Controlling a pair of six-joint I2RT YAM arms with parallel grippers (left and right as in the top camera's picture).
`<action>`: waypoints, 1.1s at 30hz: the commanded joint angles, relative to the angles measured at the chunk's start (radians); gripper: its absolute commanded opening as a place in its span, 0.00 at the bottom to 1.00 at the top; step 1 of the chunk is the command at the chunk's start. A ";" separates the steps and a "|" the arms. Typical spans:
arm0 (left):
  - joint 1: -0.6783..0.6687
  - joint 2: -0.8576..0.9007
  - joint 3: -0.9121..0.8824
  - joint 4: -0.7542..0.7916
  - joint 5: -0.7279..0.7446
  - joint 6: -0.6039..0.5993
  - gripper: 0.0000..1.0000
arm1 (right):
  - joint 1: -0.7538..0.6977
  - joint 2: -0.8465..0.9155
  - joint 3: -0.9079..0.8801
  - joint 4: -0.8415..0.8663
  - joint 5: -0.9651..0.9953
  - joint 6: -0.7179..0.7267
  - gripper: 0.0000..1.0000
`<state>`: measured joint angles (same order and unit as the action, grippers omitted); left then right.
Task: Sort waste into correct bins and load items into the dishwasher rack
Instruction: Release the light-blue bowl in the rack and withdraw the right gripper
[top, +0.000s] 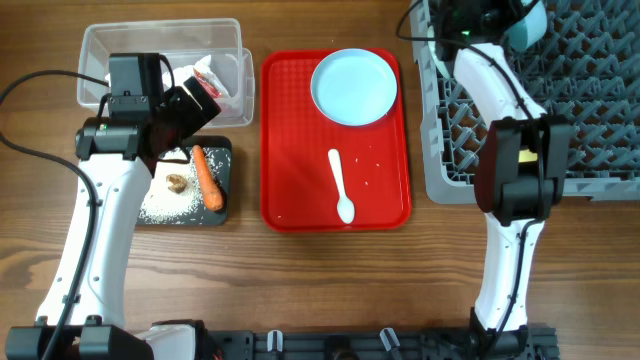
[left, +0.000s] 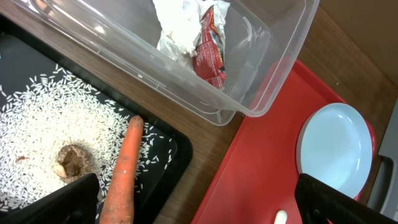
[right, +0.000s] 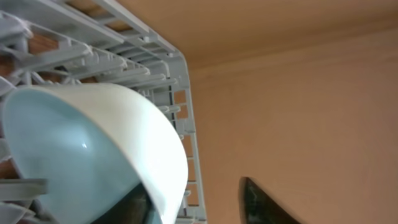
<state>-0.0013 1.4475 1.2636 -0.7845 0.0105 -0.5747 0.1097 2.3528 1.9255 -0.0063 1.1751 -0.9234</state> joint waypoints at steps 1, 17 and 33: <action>0.004 0.006 0.008 0.002 0.007 -0.010 1.00 | 0.013 0.024 -0.003 0.001 0.049 0.007 0.87; 0.004 0.006 0.008 0.002 0.007 -0.010 1.00 | 0.089 0.024 -0.003 0.001 0.001 0.081 1.00; 0.004 0.006 0.008 0.002 0.007 -0.010 1.00 | 0.127 -0.042 -0.003 0.110 -0.037 0.189 1.00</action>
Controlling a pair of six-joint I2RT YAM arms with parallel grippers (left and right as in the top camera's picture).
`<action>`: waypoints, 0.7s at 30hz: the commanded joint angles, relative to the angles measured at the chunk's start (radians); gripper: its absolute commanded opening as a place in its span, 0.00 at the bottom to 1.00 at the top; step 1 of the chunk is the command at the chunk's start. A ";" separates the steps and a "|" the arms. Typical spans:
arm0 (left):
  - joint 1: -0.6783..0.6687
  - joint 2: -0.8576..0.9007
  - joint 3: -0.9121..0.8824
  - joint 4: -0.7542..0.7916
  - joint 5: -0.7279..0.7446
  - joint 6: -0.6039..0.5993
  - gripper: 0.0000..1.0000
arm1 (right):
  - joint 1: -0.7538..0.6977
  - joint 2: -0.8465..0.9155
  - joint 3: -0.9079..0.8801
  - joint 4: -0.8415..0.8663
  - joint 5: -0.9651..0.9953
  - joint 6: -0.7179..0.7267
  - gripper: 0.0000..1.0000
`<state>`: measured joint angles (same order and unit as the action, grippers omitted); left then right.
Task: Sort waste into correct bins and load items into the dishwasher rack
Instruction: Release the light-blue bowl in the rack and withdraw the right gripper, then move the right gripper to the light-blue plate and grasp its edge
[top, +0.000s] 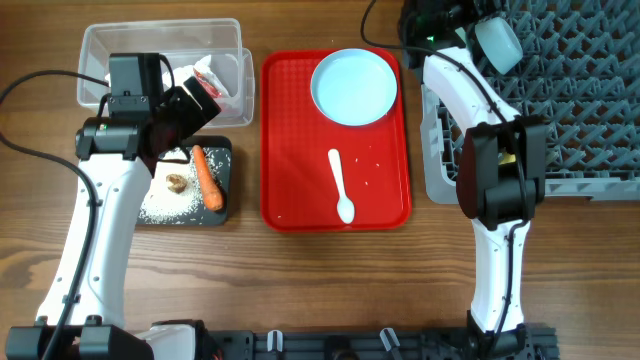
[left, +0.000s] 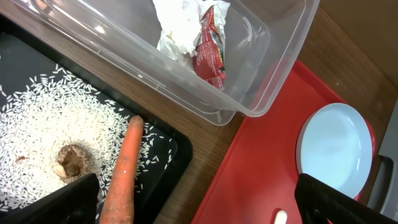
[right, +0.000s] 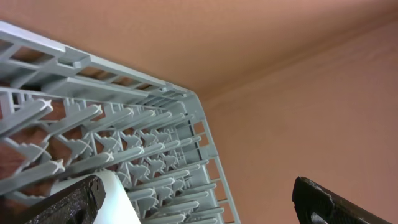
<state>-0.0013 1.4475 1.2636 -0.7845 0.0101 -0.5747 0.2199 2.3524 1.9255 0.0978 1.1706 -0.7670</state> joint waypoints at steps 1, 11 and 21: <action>0.004 0.006 0.008 0.002 0.008 -0.010 1.00 | 0.020 -0.050 -0.003 0.005 -0.039 0.033 1.00; 0.004 0.006 0.008 0.002 0.008 -0.010 1.00 | 0.148 -0.130 -0.003 -0.056 -0.153 0.103 1.00; 0.004 0.006 0.008 0.002 0.008 -0.010 1.00 | 0.220 -0.170 -0.003 -0.542 -0.500 0.550 1.00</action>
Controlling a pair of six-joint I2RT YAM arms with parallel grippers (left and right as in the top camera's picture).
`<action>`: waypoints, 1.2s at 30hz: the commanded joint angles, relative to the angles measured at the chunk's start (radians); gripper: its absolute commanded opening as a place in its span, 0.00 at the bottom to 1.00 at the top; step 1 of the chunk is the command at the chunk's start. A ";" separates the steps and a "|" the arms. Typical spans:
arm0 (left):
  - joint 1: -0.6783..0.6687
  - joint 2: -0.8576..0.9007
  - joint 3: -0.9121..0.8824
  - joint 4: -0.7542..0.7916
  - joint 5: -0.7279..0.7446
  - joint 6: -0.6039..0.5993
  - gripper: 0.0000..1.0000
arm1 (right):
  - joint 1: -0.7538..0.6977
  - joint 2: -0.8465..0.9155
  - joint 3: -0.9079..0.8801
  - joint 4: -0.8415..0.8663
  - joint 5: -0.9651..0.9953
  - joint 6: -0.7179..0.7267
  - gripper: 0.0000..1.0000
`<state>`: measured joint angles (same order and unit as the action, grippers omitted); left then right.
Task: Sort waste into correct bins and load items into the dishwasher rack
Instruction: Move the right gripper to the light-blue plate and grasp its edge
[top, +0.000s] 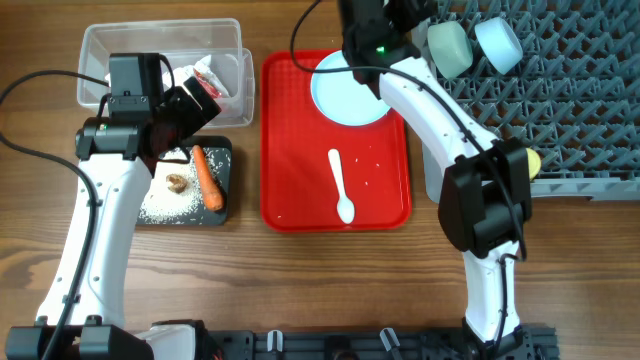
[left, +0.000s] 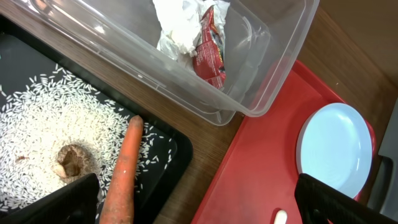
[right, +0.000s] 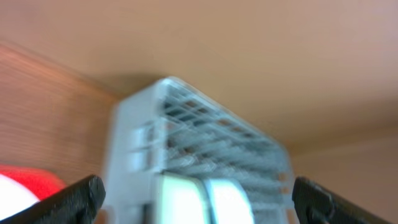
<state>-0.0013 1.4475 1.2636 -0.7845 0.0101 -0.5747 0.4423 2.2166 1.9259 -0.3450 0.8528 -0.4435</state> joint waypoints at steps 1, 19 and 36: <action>0.004 0.006 0.008 0.002 0.008 -0.010 1.00 | -0.002 -0.038 -0.003 -0.161 -0.233 0.269 1.00; 0.004 0.006 0.008 0.002 0.008 -0.010 1.00 | 0.008 -0.055 -0.003 -0.684 -0.866 0.698 1.00; 0.004 0.006 0.008 0.002 0.008 -0.010 1.00 | 0.003 -0.045 -0.004 -0.731 -0.736 1.366 0.73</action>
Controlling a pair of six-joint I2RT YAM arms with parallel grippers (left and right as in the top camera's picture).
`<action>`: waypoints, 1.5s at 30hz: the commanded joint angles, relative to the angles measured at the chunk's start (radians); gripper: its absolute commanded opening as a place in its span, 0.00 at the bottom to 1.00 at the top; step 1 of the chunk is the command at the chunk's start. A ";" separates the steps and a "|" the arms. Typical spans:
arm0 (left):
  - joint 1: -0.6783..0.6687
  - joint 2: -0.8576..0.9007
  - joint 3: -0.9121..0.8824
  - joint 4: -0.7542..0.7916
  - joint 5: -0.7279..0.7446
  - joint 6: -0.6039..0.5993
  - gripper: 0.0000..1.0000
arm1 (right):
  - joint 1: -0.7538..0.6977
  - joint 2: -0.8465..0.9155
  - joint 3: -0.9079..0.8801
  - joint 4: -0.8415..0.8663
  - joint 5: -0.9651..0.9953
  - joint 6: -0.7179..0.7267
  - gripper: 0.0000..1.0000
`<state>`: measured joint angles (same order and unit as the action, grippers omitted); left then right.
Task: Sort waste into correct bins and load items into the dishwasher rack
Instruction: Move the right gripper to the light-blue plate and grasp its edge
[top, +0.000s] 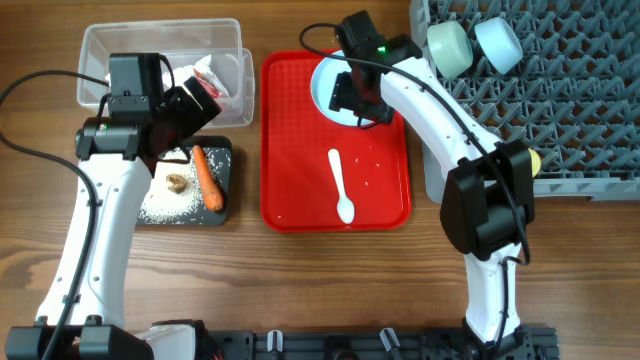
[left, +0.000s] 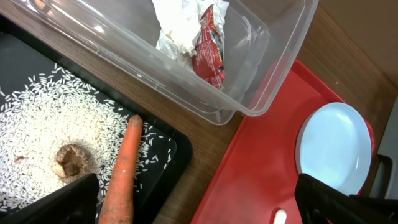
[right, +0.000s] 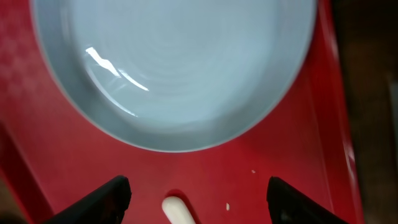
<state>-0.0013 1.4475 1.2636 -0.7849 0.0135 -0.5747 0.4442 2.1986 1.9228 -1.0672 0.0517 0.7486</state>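
Observation:
A pale blue plate (top: 330, 85) lies at the far end of the red tray (top: 290, 150), with a white spoon (top: 340, 186) below it. My right gripper (top: 358, 98) hovers open over the plate's near edge; the right wrist view shows the plate (right: 180, 68) and the spoon's handle tip (right: 177, 211) between its fingers. Two pale bowls (top: 472, 45) sit in the grey dishwasher rack (top: 560, 120). My left gripper (top: 190, 105) hangs open over the black tray (top: 222, 150) with rice and a carrot (top: 207, 177), nothing held. A clear bin (top: 120, 45) holds wrappers (left: 199, 37).
A yellow item (top: 532, 160) shows at the rack's left rim by my right arm. A brown lump (top: 177, 182) lies in the rice. Black cables trail off the left edge and above the red tray.
My right gripper has come from above the tray's far edge to just over the plate's near rim, its camera now looking straight down at plate and spoon. The left arm has not moved.
My right gripper held a pale bowl over the rack's far left corner. Then it was open with the bowl standing in the rack. It then stood above the tray's far end, and now hovers over the plate. The left arm stayed still throughout.

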 joint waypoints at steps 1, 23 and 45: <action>0.004 0.006 0.008 0.002 0.004 -0.010 1.00 | 0.002 -0.023 -0.001 -0.009 0.072 0.175 0.73; 0.004 0.006 0.008 0.002 0.004 -0.010 1.00 | 0.000 0.130 -0.001 0.032 0.010 0.365 0.70; 0.004 0.006 0.008 0.002 0.004 -0.010 1.00 | -0.006 0.175 -0.001 0.071 -0.058 0.369 0.11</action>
<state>-0.0013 1.4475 1.2636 -0.7845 0.0135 -0.5747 0.4416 2.3539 1.9209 -0.9836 0.0147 1.1297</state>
